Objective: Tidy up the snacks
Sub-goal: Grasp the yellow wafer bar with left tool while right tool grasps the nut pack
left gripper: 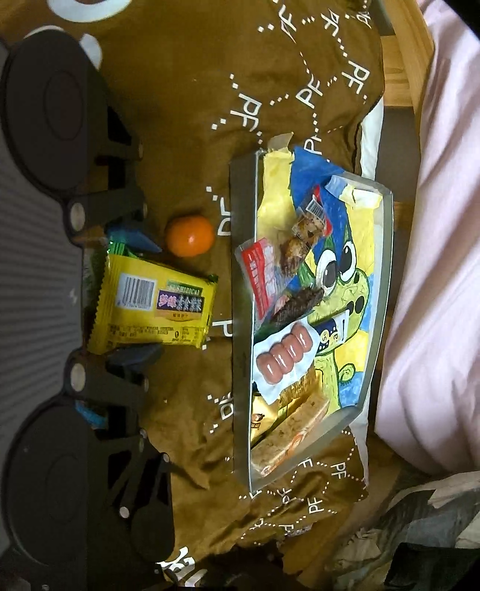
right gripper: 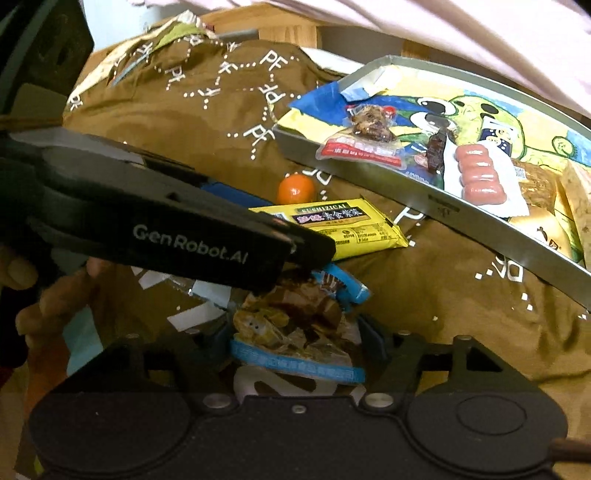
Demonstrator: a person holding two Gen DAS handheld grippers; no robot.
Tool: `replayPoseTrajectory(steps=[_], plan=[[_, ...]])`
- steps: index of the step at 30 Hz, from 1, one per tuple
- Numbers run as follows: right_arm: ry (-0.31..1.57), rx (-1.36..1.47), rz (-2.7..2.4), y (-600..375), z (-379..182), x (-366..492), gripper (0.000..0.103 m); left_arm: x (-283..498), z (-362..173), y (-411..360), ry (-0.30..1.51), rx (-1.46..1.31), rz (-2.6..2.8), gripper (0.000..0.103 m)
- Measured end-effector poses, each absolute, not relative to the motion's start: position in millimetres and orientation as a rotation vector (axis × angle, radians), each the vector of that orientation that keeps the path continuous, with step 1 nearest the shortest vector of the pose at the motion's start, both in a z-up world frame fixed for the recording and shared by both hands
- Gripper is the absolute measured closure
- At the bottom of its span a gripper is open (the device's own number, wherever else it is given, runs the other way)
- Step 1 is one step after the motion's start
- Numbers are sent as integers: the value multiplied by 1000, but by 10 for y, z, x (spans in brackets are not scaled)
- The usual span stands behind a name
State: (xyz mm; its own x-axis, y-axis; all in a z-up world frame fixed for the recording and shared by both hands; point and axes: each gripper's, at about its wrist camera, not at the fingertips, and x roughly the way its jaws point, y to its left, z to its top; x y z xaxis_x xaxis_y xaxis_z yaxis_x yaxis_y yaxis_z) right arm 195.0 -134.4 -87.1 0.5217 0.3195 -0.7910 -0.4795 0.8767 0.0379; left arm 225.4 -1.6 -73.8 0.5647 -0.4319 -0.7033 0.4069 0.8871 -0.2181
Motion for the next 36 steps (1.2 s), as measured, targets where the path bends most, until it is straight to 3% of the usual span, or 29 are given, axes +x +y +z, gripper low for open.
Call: replayPoseTrajectory(steps=[7, 12, 16, 20, 24, 26, 28, 32, 35, 36], plan=[[941, -243, 522, -1445, -783, 1805, 36, 2057, -644, 137, 871, -57, -411, 46], [948, -235, 533, -1484, -768, 1782, 24, 1966, -625, 221, 889, -45, -344, 45], [964, -200, 538, -1535, -744, 1820, 19, 2011, -655, 201, 890, -24, -324, 29], [952, -182, 510, -1592, -705, 1862, 12, 2072, -727, 138, 883, 18, -328, 23], [979, -151, 481, -1584, -814, 1939, 11, 2163, -756, 87, 871, 22, -330, 24], [970, -150, 472, -1561, -855, 1953, 10, 2184, -784, 58, 883, 32, -348, 38], [961, -157, 465, -1530, -859, 1950, 12, 2166, -794, 26, 881, 51, -363, 41], [945, -181, 479, -1482, -847, 1900, 27, 2145, -767, -2, 888, 60, -367, 50], [941, -188, 479, -1469, -836, 1885, 32, 2125, -738, 25, 896, 35, -355, 51], [939, -185, 481, -1470, -831, 1881, 38, 2116, -728, 40, 898, 24, -348, 51]])
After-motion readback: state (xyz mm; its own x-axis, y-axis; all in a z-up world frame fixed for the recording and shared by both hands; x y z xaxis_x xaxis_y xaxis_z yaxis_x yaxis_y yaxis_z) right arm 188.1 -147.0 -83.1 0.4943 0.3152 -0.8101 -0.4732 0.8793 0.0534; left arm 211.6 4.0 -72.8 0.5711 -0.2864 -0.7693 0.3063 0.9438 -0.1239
